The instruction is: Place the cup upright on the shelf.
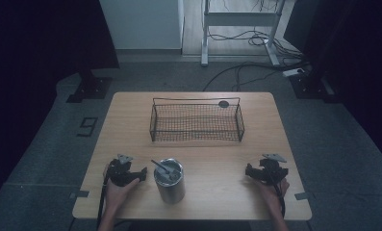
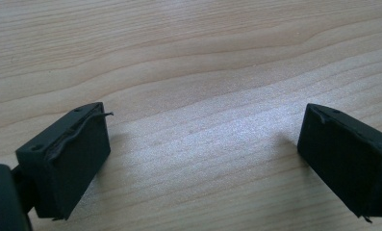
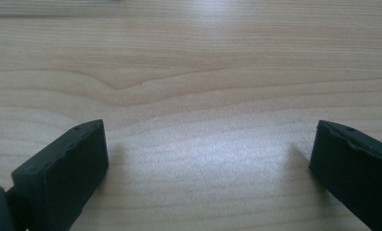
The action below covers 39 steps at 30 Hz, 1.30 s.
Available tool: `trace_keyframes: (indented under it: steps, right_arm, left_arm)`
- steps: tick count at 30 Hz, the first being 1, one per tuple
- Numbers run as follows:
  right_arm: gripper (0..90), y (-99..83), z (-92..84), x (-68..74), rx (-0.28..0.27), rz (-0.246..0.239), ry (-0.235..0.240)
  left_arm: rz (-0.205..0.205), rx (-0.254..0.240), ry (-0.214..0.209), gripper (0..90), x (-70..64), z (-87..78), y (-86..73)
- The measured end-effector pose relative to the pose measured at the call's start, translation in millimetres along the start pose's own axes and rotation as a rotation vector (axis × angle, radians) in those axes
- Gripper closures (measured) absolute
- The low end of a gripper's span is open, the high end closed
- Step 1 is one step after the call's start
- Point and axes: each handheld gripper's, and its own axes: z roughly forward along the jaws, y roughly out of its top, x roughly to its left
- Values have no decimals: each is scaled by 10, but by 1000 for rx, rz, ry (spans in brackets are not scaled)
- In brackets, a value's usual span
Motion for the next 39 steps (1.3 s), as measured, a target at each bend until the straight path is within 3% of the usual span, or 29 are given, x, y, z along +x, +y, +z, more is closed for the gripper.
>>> trace_keyframes:
  steps: [17, 21, 30, 39]
  right_arm:
    - [0, 0, 0, -5, -1, -10, 6]
    - [0, 0, -1, -5, -1, -11, 8]
    - [2, 0, -1, -7, -3, -16, 12]
    - [4, 0, -1, -6, -4, -16, 12]
  left_arm:
    - [-6, -8, 8, 64, 6, -13, -11]
    - [7, -12, 29, 70, 16, -41, -25]
    - [-23, -83, 3, 79, 59, -265, -8]
    - [2, -131, -34, 78, -9, -491, 15]
